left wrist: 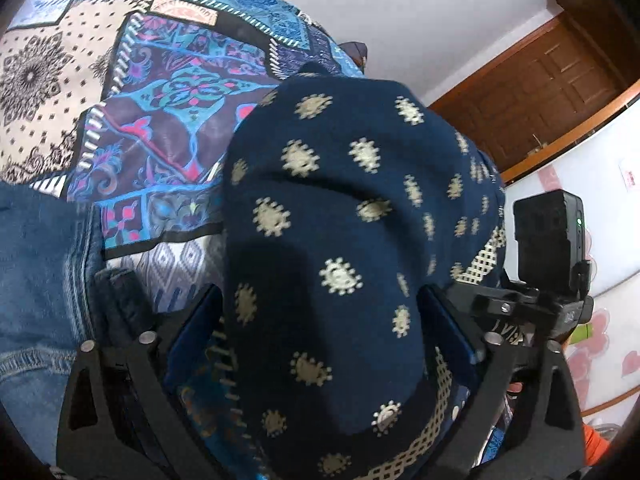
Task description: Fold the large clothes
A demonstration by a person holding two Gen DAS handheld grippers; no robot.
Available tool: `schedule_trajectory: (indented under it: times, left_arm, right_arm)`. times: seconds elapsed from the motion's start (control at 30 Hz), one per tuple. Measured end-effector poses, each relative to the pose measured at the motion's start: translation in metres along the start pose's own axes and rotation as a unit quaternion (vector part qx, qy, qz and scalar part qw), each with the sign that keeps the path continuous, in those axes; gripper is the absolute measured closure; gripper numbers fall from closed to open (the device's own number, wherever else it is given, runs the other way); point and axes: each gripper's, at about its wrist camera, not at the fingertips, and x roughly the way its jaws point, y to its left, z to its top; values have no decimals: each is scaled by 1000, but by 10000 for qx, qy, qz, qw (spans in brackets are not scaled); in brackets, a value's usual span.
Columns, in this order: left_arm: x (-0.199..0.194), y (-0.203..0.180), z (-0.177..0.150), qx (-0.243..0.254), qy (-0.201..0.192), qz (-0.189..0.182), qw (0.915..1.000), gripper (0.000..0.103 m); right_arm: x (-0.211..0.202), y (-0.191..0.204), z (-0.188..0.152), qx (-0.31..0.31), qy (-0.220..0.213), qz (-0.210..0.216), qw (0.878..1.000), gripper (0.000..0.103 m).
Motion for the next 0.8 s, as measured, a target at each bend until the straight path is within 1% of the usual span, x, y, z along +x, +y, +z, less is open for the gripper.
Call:
schedule_trajectory:
  times: [0.03,0.07,0.1,0.17,0.2,0.23,0.27,0.33,0.4,0.5,0.53,0.63,0.67,0.73,0.8]
  left_arm:
    - [-1,-3,1,40,-32,28,10000,16]
    - [-3,-6,1,72,-58,54,9999,25]
    - [-6,-11,0,136,-115,98,9998,28]
    - [-15,-20,-3,266,-198,164,9993,39]
    - [-20,-24,-5,307,-235,165,9991,41]
    - [-26,-30,-6,347,-300,162,9988,44]
    - [-34,-35,-8,401,-357,165,9984,47]
    - [-54,-47,-10,529,-492,200,9972,48]
    - [-78,-53,-10,565,-629,210,9962,48]
    - [-116,-58,-11,574,-859,184,9945,48]
    - [-134,-59,-12,582,-977,202,9933,48]
    - [-175,-54,-17,558,-1233,316,9903,48]
    - [-182,-51,-18,546,-1277,362,9896,48]
    - [-206,-40,-23,497,-1376,503,9880,48]
    - [-222,-28,-27,435,-1422,605,9870,48]
  right_arm:
    - [2,1,2,51,-11,-22,10000,10]
    - [2,2,3,71,-31,-20,10000,16]
    - [2,4,3,72,-59,4,10000,19]
    - [-5,7,1,92,-149,87,9998,45]
    - [-9,8,1,142,-167,131,9997,50]
    - [-12,11,1,167,-182,177,9995,59]
    - [-16,17,0,133,-208,195,9995,64]
    - [-24,37,-1,-49,-253,129,9996,67]
    - [-34,55,-3,-183,-277,85,9994,68]
    - [-48,91,-3,-378,-395,232,9982,68]
    - [-51,103,-2,-464,-438,261,9976,68]
    - [-57,149,-2,-839,-615,286,9942,68]
    - [-56,164,-3,-952,-655,303,9928,68]
    - [-51,190,-4,-1078,-666,387,9912,68]
    - [-39,211,-5,-1143,-613,498,9903,68]
